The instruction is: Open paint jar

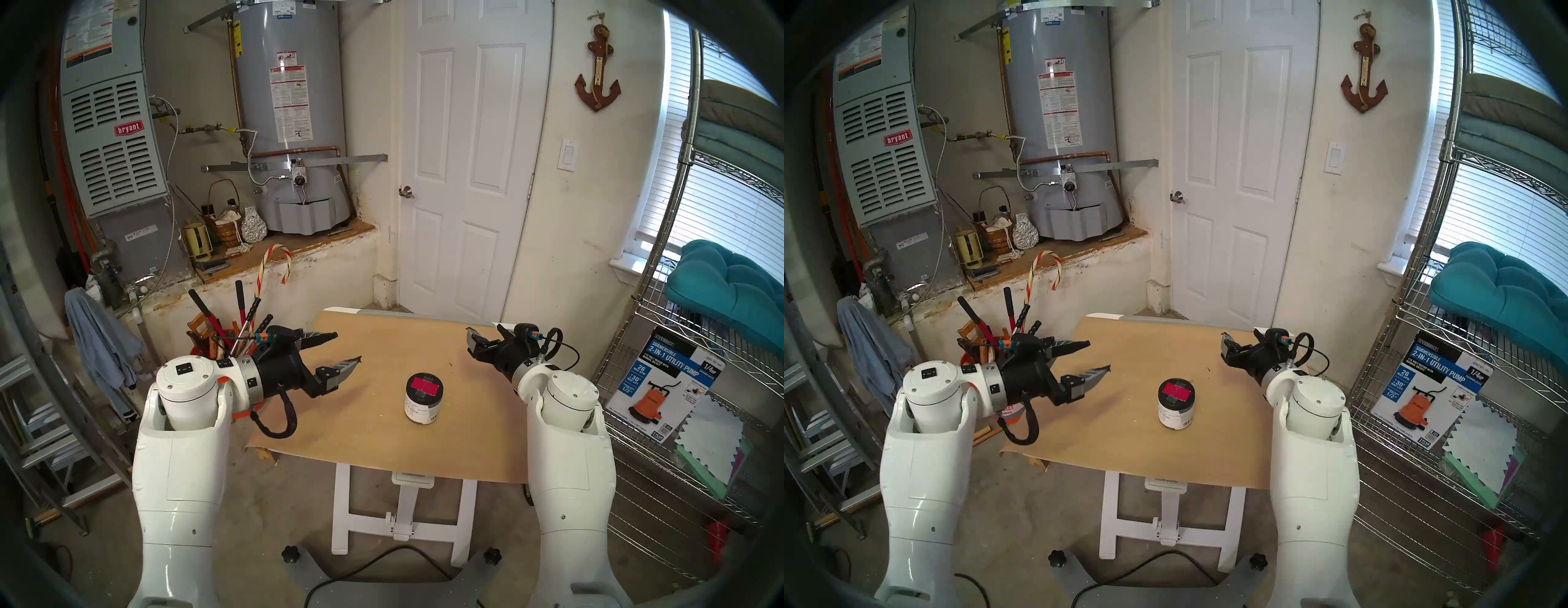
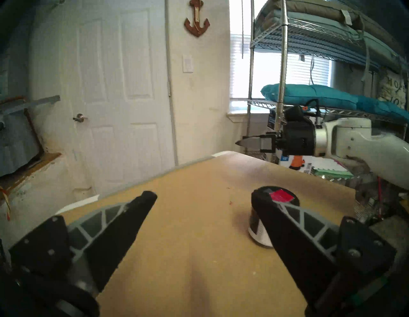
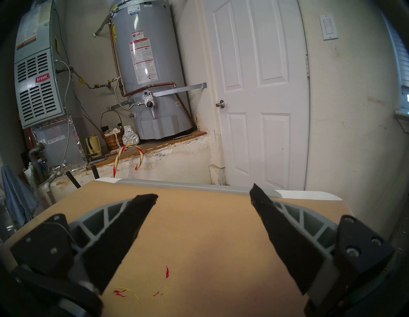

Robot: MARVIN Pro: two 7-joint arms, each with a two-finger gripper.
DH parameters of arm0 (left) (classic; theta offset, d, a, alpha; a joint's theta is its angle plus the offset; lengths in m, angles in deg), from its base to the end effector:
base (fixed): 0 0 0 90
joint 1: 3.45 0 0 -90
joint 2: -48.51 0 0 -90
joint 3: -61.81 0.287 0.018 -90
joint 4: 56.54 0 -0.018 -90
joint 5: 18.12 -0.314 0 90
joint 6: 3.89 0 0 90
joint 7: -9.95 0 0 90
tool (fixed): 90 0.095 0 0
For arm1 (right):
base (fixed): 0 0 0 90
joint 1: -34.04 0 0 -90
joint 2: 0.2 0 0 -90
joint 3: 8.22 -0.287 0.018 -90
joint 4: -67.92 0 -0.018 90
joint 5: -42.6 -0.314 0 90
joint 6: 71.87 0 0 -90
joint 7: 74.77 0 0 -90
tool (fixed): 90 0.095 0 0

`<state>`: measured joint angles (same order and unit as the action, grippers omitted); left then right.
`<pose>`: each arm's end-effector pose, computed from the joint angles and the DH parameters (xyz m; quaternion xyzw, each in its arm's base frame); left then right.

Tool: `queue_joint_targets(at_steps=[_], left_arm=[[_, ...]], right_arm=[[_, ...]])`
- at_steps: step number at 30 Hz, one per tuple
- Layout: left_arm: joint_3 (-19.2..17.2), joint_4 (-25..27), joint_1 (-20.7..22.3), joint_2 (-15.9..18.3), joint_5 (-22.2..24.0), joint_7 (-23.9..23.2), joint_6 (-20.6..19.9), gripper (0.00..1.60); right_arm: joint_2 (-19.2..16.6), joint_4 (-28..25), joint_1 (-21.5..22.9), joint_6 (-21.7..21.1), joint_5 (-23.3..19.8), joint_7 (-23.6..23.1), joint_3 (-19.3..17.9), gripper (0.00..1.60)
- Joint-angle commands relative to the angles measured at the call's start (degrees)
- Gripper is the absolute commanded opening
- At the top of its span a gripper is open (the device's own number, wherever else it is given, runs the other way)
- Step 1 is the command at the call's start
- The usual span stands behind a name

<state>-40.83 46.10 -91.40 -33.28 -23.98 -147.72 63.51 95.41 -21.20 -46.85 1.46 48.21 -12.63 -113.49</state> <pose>0.3844 0.0320 -0.2352 0.7101 -0.3463 0.5497 0.2715 0.4576 -0.0346 -0.2754 -0.7533 -0.0449 -0.6458 0.1157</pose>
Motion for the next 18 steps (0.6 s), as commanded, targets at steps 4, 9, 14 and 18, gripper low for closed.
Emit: queue_joint_targets(at_steps=[4,9,14,18], left_arm=[[3.21,-0.25,1.55,3.07,-2.87,-2.61,-1.12,1.60],[6.20,-2.00,3.08,4.12,-4.95,-3.67,0.17,1.60],[7.47,-3.30,4.37,4.17,-5.82,-4.30,-0.12,1.60],[8.78,-4.37,5.73,5.02,-6.86,-5.32,0.32,1.60]], right_arm=[[-0.07,-1.24,0.75,0.09,-0.17,0.12,0.21,1.60],[-0.07,-1.22,0.75,0.10,-0.17,0.11,0.21,1.60],[-0.04,-1.23,0.75,0.10,-0.14,0.09,0.19,1.60],[-0.03,-1.22,0.76,0.11,-0.13,0.08,0.17,1.60]])
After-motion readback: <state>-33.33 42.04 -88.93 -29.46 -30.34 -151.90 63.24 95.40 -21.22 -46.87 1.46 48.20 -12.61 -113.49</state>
